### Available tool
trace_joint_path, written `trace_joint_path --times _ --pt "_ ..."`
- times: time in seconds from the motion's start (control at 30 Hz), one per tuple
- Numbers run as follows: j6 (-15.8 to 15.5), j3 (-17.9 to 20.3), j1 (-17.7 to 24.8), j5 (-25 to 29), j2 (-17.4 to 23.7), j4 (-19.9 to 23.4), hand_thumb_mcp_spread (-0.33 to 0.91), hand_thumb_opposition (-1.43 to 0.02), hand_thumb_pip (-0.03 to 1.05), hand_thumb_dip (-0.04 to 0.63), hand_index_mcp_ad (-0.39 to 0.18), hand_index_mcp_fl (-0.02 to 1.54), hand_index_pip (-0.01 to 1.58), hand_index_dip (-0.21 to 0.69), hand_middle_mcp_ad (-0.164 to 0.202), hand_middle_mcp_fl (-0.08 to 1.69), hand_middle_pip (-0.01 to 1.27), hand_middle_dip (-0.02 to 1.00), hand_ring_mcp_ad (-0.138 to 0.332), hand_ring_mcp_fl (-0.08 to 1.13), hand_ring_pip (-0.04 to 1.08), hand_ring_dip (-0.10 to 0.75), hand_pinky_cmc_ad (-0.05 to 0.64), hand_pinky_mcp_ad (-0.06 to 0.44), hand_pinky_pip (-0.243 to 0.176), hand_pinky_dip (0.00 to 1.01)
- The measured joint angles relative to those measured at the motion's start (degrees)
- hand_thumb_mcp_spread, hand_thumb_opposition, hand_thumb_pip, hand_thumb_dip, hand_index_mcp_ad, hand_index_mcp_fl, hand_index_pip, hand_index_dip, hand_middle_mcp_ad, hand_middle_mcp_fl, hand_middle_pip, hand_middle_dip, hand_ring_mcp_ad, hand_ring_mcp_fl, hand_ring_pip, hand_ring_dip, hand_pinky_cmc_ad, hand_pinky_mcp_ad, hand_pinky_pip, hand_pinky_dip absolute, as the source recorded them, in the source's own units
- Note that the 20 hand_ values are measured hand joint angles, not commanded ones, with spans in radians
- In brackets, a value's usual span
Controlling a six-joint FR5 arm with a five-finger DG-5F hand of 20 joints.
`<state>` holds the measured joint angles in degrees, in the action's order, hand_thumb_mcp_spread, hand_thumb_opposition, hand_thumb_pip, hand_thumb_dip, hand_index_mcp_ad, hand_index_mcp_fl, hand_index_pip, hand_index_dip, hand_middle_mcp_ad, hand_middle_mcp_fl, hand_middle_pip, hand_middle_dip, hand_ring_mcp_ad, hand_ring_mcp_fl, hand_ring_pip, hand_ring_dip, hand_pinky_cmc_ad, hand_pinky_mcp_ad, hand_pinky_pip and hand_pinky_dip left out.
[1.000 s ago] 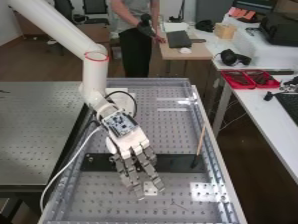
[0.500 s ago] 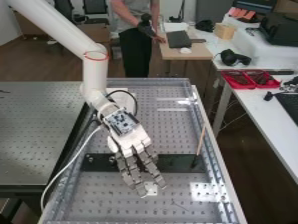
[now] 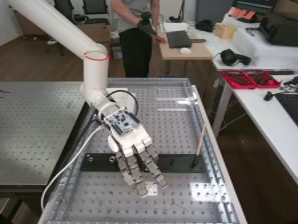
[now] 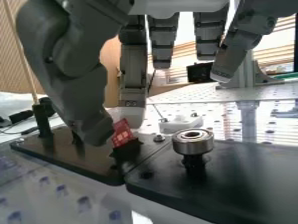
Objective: Grab the pcb board and place it in the clear container
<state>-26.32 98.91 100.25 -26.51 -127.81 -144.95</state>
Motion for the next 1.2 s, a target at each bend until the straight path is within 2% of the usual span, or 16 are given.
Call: trace_joint_path --times 0.13,0.17,0.43,0.73,0.8,0.9,1.2 --pt "-1.39 0.47 -0.05 0.08 0.89 1.38 0.42 -0.92 0.66 0.253 0.042 0.35 1.53 0.134 0.073 0.05 0.13 0.14 0.262 0.00 0.09 -0.003 0.328 0.216 -0.106 0.64" --pt "-2.19 0.69 -0.07 0.08 1.41 2.08 0.42 -0.92 0.66 0.253 0.044 0.35 1.53 0.134 0.065 0.05 0.13 0.14 0.264 0.00 0.09 -0.003 0.328 0.216 -0.106 0.64" --pt "-8.39 2.69 0.13 -0.34 5.93 7.94 0.41 -0.92 0.66 0.253 0.045 0.36 1.53 0.134 0.065 0.09 0.13 0.14 0.260 0.00 0.09 -0.003 0.328 0.215 -0.106 0.63" --pt "-11.48 4.13 1.41 -3.52 9.91 11.36 0.41 -0.91 0.65 0.253 0.042 0.40 1.53 0.134 0.065 0.10 0.13 0.14 0.264 0.00 0.10 0.000 0.328 0.215 -0.105 0.62" --pt "-11.44 4.30 1.79 -5.58 10.96 11.18 0.46 -0.93 0.66 0.258 0.026 0.50 1.54 0.140 0.066 0.12 0.13 0.14 0.260 0.00 0.10 0.000 0.326 0.216 -0.099 0.62" --pt "-10.88 4.36 2.39 -9.07 12.30 10.10 0.46 -0.93 0.66 0.258 0.021 0.49 1.54 0.140 0.063 0.12 0.13 0.14 0.260 0.00 0.10 0.000 0.328 0.215 -0.093 0.62" --pt "-6.56 3.46 5.50 -21.23 15.20 4.53 0.46 -0.93 0.66 0.258 0.021 0.49 1.54 0.141 0.063 0.12 0.13 0.14 0.260 0.00 0.09 0.000 0.328 0.215 -0.091 0.57"
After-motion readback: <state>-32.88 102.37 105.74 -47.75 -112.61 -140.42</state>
